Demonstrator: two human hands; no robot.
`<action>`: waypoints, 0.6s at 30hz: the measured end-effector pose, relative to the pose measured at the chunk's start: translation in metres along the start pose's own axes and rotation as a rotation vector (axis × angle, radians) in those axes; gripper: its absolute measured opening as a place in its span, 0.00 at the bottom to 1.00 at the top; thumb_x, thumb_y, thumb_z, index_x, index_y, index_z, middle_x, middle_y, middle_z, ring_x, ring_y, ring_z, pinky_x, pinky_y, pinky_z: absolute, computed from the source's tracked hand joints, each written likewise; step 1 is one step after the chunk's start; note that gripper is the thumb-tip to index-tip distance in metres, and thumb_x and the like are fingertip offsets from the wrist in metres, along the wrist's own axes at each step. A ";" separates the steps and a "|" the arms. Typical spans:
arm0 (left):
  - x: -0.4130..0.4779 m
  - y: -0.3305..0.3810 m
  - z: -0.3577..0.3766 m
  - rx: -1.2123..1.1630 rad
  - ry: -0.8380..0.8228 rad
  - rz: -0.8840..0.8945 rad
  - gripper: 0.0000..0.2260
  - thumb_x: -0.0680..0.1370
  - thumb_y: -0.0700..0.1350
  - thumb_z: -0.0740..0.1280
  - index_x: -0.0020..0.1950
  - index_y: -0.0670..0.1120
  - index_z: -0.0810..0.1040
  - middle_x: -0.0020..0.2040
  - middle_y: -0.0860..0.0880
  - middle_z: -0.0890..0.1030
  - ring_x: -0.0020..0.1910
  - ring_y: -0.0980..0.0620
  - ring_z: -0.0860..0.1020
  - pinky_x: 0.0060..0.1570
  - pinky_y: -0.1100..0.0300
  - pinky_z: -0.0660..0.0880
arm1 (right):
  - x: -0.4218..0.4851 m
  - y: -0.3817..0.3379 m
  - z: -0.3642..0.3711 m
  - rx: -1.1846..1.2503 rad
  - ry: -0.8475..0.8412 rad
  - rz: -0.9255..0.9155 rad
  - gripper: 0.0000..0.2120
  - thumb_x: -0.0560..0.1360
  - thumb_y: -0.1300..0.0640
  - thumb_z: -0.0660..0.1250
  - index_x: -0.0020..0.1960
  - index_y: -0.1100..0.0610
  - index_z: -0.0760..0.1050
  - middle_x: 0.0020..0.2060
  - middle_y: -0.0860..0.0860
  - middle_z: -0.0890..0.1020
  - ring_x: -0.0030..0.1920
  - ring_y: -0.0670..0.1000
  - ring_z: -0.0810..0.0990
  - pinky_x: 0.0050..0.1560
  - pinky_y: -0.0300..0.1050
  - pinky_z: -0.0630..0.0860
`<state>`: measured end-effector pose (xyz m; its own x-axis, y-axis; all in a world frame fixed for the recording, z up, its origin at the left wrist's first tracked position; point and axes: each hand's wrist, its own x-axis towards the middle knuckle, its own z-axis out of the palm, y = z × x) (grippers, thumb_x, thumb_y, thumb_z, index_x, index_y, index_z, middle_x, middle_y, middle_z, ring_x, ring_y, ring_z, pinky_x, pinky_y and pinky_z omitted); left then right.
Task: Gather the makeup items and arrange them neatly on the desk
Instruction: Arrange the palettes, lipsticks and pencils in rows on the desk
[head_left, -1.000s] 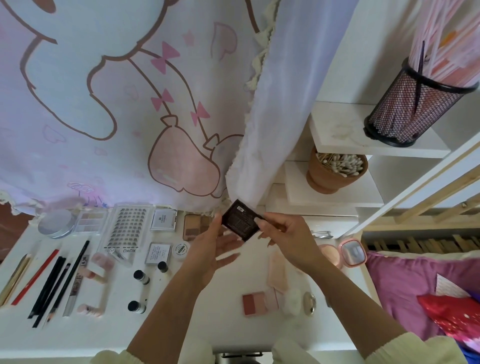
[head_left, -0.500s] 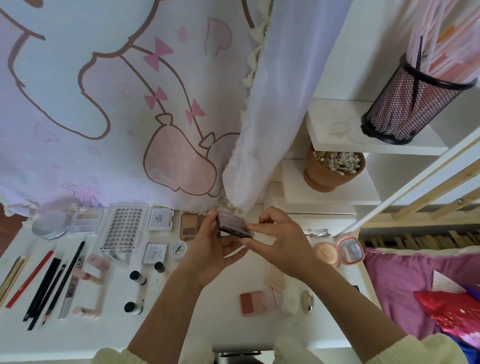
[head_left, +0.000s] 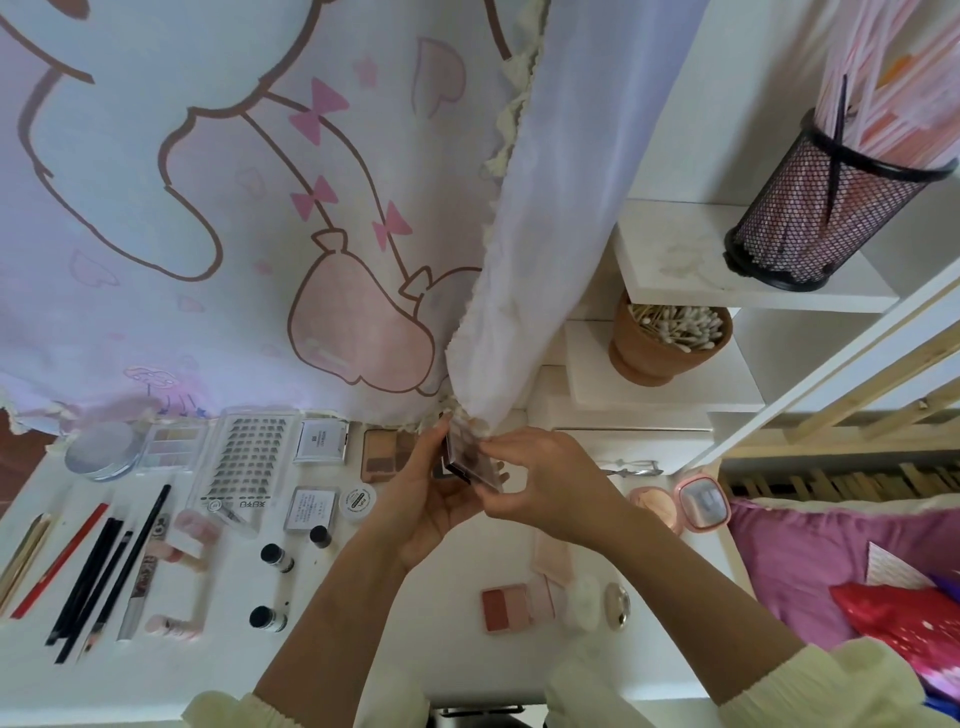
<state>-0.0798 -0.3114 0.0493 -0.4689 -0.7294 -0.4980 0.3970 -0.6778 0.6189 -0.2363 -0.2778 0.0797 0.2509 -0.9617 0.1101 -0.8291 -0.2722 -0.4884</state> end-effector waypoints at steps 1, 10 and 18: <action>0.000 -0.001 0.000 -0.006 0.004 0.006 0.27 0.76 0.55 0.65 0.67 0.37 0.73 0.58 0.35 0.77 0.55 0.41 0.77 0.46 0.53 0.81 | 0.000 -0.001 0.000 -0.003 -0.014 0.013 0.13 0.69 0.44 0.62 0.41 0.54 0.76 0.33 0.48 0.78 0.37 0.50 0.74 0.37 0.43 0.70; 0.001 -0.005 -0.002 -0.012 -0.018 0.004 0.22 0.77 0.56 0.64 0.61 0.39 0.77 0.49 0.39 0.81 0.45 0.44 0.81 0.40 0.54 0.81 | 0.002 -0.012 0.007 0.001 -0.008 0.023 0.09 0.67 0.51 0.63 0.38 0.58 0.75 0.28 0.49 0.72 0.30 0.52 0.69 0.33 0.46 0.72; 0.001 -0.007 -0.002 -0.005 0.003 -0.011 0.19 0.76 0.56 0.65 0.58 0.42 0.79 0.48 0.40 0.81 0.45 0.44 0.80 0.39 0.55 0.81 | -0.002 -0.012 0.009 0.015 -0.006 0.027 0.13 0.67 0.49 0.61 0.40 0.57 0.78 0.28 0.46 0.70 0.29 0.48 0.66 0.32 0.44 0.70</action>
<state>-0.0820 -0.3075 0.0429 -0.4712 -0.7222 -0.5063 0.3961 -0.6862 0.6101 -0.2221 -0.2728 0.0778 0.2312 -0.9686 0.0917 -0.8280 -0.2454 -0.5042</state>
